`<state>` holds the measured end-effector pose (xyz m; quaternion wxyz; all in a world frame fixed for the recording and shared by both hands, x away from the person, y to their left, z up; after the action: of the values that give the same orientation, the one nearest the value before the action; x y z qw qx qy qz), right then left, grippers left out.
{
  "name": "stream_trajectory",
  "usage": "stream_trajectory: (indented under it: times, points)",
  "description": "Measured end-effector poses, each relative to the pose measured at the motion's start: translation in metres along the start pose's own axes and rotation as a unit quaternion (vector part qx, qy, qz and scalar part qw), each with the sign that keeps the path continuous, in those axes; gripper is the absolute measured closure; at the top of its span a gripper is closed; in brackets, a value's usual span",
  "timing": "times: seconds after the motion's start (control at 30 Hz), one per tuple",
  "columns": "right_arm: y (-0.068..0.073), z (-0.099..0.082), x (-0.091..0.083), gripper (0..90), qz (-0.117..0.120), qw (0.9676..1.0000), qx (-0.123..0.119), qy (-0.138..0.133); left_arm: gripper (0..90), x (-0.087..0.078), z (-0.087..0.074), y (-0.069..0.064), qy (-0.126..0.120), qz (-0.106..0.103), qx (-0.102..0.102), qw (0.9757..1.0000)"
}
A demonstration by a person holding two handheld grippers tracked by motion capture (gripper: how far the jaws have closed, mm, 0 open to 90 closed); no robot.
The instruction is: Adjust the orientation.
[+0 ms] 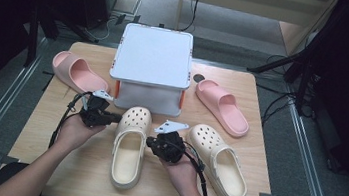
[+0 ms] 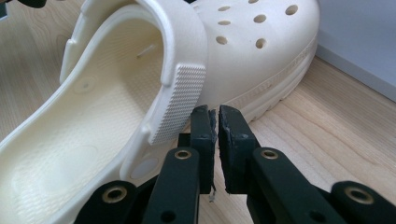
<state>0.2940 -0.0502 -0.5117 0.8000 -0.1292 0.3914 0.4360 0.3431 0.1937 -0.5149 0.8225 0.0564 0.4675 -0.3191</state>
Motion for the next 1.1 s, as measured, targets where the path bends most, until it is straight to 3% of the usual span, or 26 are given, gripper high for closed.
stream_trajectory:
  times: [0.1,0.13,0.2,0.3,0.37,0.47,0.63,0.67,0.7,0.83,0.9,1.03,1.1]
  points:
    - [-0.001,0.0,-0.003,82.6,0.003,1.0,0.006,-0.006,80.7,-0.003,0.001,0.002,0.002,-0.003,0.003,1.0]
    - [-0.002,0.001,-0.004,82.3,0.005,0.9999,0.009,-0.009,78.7,-0.007,0.002,0.002,-0.008,-0.02,-0.012,0.9997]
    - [-0.004,0.001,-0.005,80.6,0.009,0.9998,0.01,-0.014,75.1,-0.009,0.002,0.001,-0.012,-0.027,-0.016,0.9994]
    - [-0.007,0.001,-0.01,78.0,0.018,0.9993,0.019,-0.026,70.5,-0.017,0.004,-0.002,-0.007,-0.028,0.001,0.9996]
    - [-0.007,0.003,-0.017,72.9,0.027,0.9984,0.028,-0.042,66.3,-0.025,0.003,-0.004,-0.016,-0.038,0.004,0.9991]
    - [-0.007,0.005,-0.023,68.5,0.038,0.9975,0.03,-0.051,62.6,-0.03,0.004,-0.005,-0.027,-0.036,0.008,0.9989]
    - [0.0,0.005,-0.029,70.6,0.011,0.9979,0.019,-0.061,57.6,-0.045,0.006,-0.008,-0.043,-0.043,0.013,0.9981]
    - [0.005,0.005,-0.033,67.5,-0.006,0.9976,0.014,-0.068,57.6,-0.047,0.007,-0.009,-0.039,-0.057,0.005,0.9976]
    - [0.006,0.005,-0.034,65.4,0.0,0.9976,0.016,-0.067,57.6,-0.05,0.008,-0.011,-0.04,-0.077,-0.003,0.9962]
    - [0.007,0.005,-0.036,62.1,0.025,0.997,0.034,-0.065,58.3,-0.056,0.013,-0.018,-0.042,-0.068,0.018,0.9966]
    - [0.008,0.004,-0.038,58.0,0.036,0.9963,0.05,-0.06,58.7,-0.061,0.02,-0.018,-0.048,-0.067,0.019,0.9964]
    - [0.009,0.003,-0.04,55.1,0.042,0.996,0.052,-0.059,59.9,-0.067,0.028,-0.015,-0.057,-0.065,0.016,0.9962]
    - [0.01,0.003,-0.04,52.4,0.043,0.9957,0.062,-0.053,66.7,-0.073,0.034,-0.015,-0.06,-0.068,0.015,0.9958]
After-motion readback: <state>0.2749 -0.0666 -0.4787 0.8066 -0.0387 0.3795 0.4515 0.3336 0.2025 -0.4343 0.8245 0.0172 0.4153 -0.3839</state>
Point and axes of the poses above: each handheld gripper's, and its own axes: x roughly forward along the jaws, z roughly out of its top, y roughly to its left, the point moved 2 cm from there along x, roughly forward along the jaws, and after that the axes turned 5 degrees about y, right-handed, at the moved point
